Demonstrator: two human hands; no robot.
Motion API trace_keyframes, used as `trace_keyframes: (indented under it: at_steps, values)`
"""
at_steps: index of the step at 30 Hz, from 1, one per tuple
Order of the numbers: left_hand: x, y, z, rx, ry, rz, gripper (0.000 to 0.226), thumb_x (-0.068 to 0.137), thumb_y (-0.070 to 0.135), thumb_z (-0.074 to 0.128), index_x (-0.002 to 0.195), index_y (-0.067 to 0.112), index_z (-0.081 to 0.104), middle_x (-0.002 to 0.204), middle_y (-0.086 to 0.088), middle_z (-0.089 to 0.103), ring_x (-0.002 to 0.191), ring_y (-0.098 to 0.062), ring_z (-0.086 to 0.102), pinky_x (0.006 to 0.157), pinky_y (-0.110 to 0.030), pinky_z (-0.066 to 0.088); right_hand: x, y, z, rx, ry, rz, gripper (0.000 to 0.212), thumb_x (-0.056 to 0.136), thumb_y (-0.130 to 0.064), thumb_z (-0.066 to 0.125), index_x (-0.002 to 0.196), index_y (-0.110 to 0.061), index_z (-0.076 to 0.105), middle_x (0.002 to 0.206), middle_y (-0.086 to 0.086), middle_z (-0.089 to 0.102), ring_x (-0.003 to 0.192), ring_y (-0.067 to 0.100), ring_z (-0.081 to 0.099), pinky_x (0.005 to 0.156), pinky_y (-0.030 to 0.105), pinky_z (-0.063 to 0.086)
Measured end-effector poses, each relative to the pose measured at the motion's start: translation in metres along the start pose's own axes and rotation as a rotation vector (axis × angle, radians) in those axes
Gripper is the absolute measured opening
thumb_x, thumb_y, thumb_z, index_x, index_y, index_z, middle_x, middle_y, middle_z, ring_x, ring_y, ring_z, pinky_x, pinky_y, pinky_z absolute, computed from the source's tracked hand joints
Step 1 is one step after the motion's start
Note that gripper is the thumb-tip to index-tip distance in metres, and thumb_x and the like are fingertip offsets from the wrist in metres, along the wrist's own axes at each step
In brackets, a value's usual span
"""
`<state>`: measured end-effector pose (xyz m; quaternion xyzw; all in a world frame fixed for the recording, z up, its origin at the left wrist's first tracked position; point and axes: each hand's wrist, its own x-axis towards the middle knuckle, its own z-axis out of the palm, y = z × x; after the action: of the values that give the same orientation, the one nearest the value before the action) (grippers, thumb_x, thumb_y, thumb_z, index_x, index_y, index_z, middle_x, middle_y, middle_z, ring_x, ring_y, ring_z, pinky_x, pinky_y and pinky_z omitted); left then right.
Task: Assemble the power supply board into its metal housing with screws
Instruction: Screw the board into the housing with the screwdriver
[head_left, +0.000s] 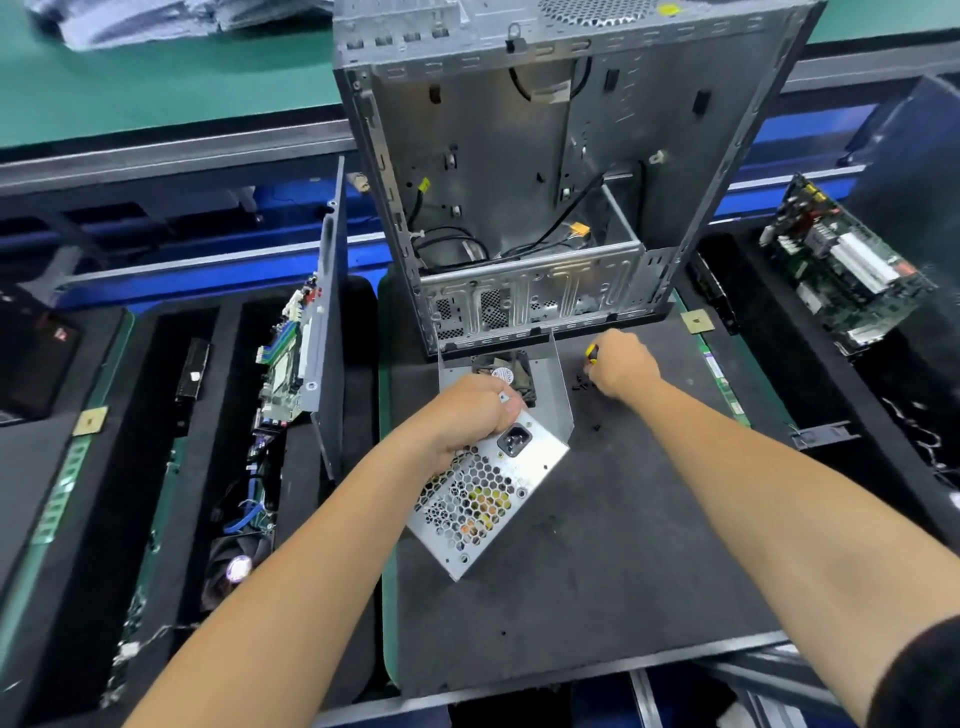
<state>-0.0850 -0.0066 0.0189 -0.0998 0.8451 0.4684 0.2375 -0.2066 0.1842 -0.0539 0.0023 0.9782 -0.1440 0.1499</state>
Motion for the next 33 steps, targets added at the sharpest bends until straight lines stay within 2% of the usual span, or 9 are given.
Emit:
trace_keyframes:
  at_steps: [8,11,13,16,20,23,27,30,33]
  values:
    - [-0.001,0.000,0.000,-0.052,-0.008,0.024,0.022,0.096,0.016,0.047,0.085,0.027,0.063,0.058,0.006,0.056,0.045,-0.001,0.044,0.060,-0.024,0.036,-0.007,0.001,-0.002,-0.064,-0.009,-0.015,0.013,0.091,-0.013,0.056,0.082,-0.005,0.049,0.081,0.011,0.053,0.073,0.031,0.051,0.061,0.032,0.041]
    - [-0.005,-0.005,0.000,-0.069,-0.007,0.094,0.015,0.096,0.019,0.049,0.094,0.032,0.055,0.077,0.010,0.053,0.059,-0.002,0.045,0.060,-0.024,0.034,-0.012,-0.002,-0.021,0.010,-0.030,-0.033,0.027,0.093,-0.015,0.053,0.068,-0.006,0.044,0.068,0.009,0.049,0.060,0.027,0.047,0.054,0.028,0.038]
    - [-0.007,-0.010,-0.001,-0.084,-0.016,0.160,0.013,0.097,0.022,0.049,0.098,0.035,0.048,0.076,0.008,0.048,0.051,-0.005,0.037,0.052,-0.024,0.031,-0.019,-0.009,-0.043,0.123,-0.038,-0.085,0.028,0.090,-0.009,0.051,0.063,-0.003,0.044,0.060,0.010,0.047,0.057,0.026,0.043,0.050,0.026,0.035]
    - [-0.010,-0.012,-0.004,-0.133,-0.059,0.238,0.017,0.096,0.021,0.049,0.095,0.037,0.044,0.055,0.012,0.041,0.042,-0.006,0.030,0.041,-0.019,0.029,-0.045,-0.030,-0.078,0.408,-0.178,-0.237,0.016,0.081,-0.002,0.055,0.065,-0.003,0.057,0.051,0.006,0.053,0.046,0.019,0.042,0.049,0.026,0.034]
    - [-0.009,-0.009,-0.001,-0.165,0.031,0.226,0.017,0.087,0.019,0.057,0.086,0.034,0.049,0.045,0.014,0.045,0.038,-0.005,0.030,0.039,-0.020,0.024,-0.086,-0.057,-0.090,0.405,-0.405,-0.421,0.004,0.073,-0.008,0.068,0.073,-0.004,0.069,0.059,0.008,0.059,0.050,0.017,0.047,0.045,0.026,0.035]
    - [-0.010,-0.013,-0.006,-0.126,0.117,0.245,0.014,0.086,0.030,0.064,0.087,0.032,0.050,0.070,0.014,0.060,0.041,-0.001,0.042,0.041,-0.021,0.031,-0.099,-0.066,-0.078,0.493,-0.454,-0.369,0.005,0.081,-0.004,0.066,0.082,-0.004,0.071,0.063,0.005,0.064,0.048,0.010,0.050,0.041,0.019,0.039]
    - [-0.011,-0.020,-0.014,-0.219,0.091,0.312,0.015,0.088,0.029,0.067,0.091,0.027,0.052,0.114,0.000,0.063,0.074,-0.018,0.058,0.070,-0.035,0.044,-0.102,-0.070,-0.069,0.644,-0.467,-0.273,0.008,0.081,-0.005,0.068,0.086,-0.009,0.063,0.065,0.007,0.066,0.046,0.009,0.048,0.039,0.018,0.036]
    - [-0.011,-0.023,-0.014,-0.234,0.066,0.352,0.013,0.088,0.026,0.066,0.091,0.027,0.054,0.104,-0.001,0.065,0.069,-0.019,0.056,0.070,-0.042,0.045,-0.103,-0.073,-0.069,0.648,-0.451,-0.241,0.015,0.082,-0.006,0.069,0.088,-0.014,0.056,0.063,0.005,0.060,0.049,0.011,0.048,0.042,0.022,0.035]
    - [-0.011,-0.026,-0.012,-0.235,0.031,0.370,0.012,0.088,0.030,0.065,0.090,0.027,0.054,0.094,-0.012,0.055,0.066,-0.022,0.043,0.064,-0.040,0.034,-0.105,-0.074,-0.071,0.621,-0.446,-0.225,0.018,0.085,-0.006,0.066,0.088,-0.017,0.053,0.061,0.002,0.056,0.045,0.009,0.044,0.037,0.020,0.031]
